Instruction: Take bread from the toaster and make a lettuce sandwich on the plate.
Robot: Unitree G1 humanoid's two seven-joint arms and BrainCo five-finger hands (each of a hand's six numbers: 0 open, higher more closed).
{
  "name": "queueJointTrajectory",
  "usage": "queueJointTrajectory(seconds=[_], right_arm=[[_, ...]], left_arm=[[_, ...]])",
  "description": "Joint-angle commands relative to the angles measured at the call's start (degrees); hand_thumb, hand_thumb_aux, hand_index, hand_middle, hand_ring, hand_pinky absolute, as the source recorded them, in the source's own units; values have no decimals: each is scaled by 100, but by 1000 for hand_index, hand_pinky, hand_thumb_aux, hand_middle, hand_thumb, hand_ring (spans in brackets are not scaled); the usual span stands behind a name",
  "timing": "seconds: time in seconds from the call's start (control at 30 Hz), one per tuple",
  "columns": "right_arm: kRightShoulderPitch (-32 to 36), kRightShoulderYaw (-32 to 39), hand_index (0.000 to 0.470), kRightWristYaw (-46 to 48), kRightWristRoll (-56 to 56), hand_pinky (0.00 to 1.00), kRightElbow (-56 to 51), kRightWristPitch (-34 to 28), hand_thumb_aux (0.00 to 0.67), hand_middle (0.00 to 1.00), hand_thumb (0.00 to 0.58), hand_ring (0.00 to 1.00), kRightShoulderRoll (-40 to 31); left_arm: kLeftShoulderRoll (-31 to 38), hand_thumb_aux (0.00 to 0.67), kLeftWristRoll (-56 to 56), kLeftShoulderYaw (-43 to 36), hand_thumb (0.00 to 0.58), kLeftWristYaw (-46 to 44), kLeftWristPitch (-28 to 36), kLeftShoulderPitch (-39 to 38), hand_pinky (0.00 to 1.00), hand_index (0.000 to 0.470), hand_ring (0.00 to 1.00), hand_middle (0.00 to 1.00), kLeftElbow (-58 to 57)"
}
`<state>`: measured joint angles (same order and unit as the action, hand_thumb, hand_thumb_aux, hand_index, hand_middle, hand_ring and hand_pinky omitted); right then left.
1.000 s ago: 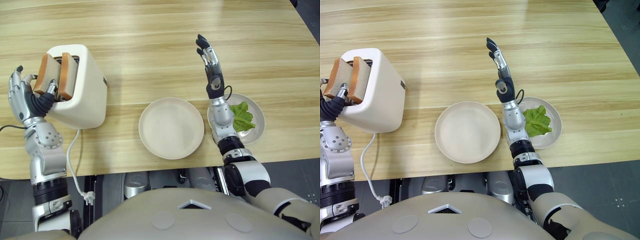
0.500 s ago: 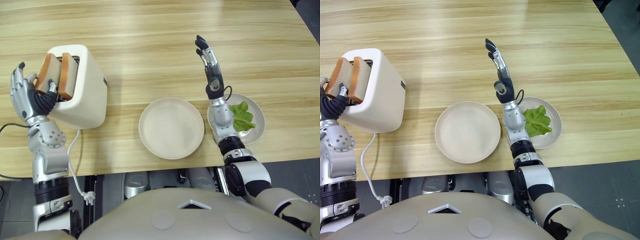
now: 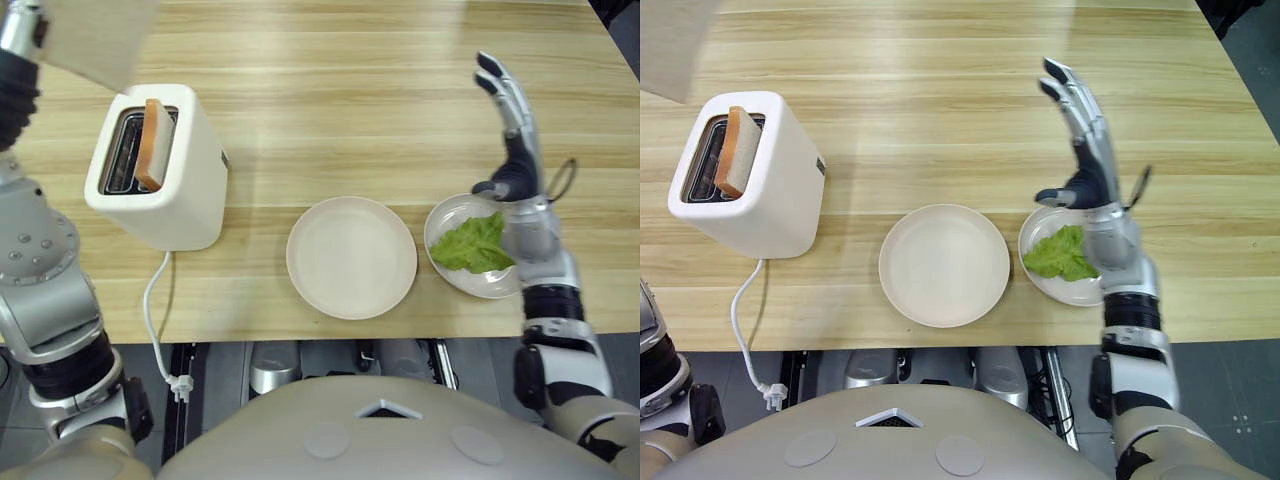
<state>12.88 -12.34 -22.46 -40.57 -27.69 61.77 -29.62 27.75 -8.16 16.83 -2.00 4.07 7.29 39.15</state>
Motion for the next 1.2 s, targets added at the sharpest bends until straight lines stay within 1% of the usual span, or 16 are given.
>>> queueJointTrajectory(seconds=[0.03,0.07,0.13,0.23,0.37,0.47,0.57,0.6,0.63,0.67,0.7,0.73,0.77,0.87,1.1,1.2], right_arm=[[-458,15,0,-1382,-1108,0,-535,-717,0,0,0,0,-728],[-535,109,0,-1625,-1241,0,-649,-934,0,0,0,0,-873],[-834,352,0,-1958,-1550,0,-788,-1343,0,0,0,0,-1188],[-936,804,0,-2274,-1742,0,-1187,-1688,0,0,0,0,-1454],[-867,1033,0,-1956,-1259,0,-1903,-1883,0,0,0,0,-1393],[-874,1381,0,-1990,-1296,0,-2158,-2139,0,0,0,0,-1409],[-759,1632,0,-2016,-1204,0,-2319,-2271,0,0,0,0,-1422],[-732,1712,16,-2029,-1174,0,-2331,-2288,24,0,40,0,-1431],[-712,1796,124,-2023,-1153,0,-2335,-2297,181,0,271,0,-1437],[-700,1884,206,-2036,-1153,0,-2337,-2312,300,0,403,0,-1444],[-697,1968,247,-2054,-1158,0,-2342,-2309,360,0,456,0,-1451],[-706,2047,247,-2082,-1169,0,-2323,-2307,360,0,456,0,-1463],[-714,2119,265,-2106,-1170,0,-2296,-2308,386,0,476,0,-1475],[-697,2251,245,-2131,-1066,0,-2329,-2255,357,0,454,0,-1477],[-741,2644,263,-2210,-1074,0,-2225,-2234,384,0,474,0,-1497],[-710,2730,253,-2218,-998,0,-2245,-2238,368,0,462,0,-1508]], left_arm=[[-220,670,1273,-975,580,-1145,677,-99,1000,460,1000,1000,-232],[-269,670,1389,-1139,580,-1288,793,-143,1000,460,1000,1000,-245],[-412,670,1488,-1709,580,-1595,934,-353,1000,460,1000,1000,-550],[-567,670,1594,-2249,580,-1948,1050,-574,1000,460,1000,1000,-1031],[-432,670,1425,-2907,580,-2581,944,-633,1000,460,1000,1000,-1827],[-296,670,1600,-2946,580,-3099,893,-434,1000,460,1000,1000,-2499],[-290,670,1474,-2937,580,-3179,771,-223,1000,460,1000,1000,-3167],[-297,670,1444,-2973,580,-3237,715,-210,1000,460,1000,1000,-3313],[-309,670,1378,-3009,580,-3240,662,-193,1000,460,1000,1000,-3471],[-307,670,1301,-3061,580,-3256,599,-183,1000,460,1000,1000,-3606],[-314,670,1272,-3113,580,-3312,581,-194,1000,460,1000,1000,-3721],[-319,670,1223,-3172,580,-3350,559,-206,1000,460,1000,1000,-3836],[-296,670,1119,-3258,580,-3399,505,-223,1000,460,1000,1000,-3948],[-298,670,873,-3400,580,-3403,356,-240,1000,460,1000,1000,-4295],[-226,670,184,-3872,580,-3476,41,-204,1000,460,1000,1000,-4819],[-249,670,-105,-3966,580,-3371,-92,-153,1000,460,1000,1000,-4929]])
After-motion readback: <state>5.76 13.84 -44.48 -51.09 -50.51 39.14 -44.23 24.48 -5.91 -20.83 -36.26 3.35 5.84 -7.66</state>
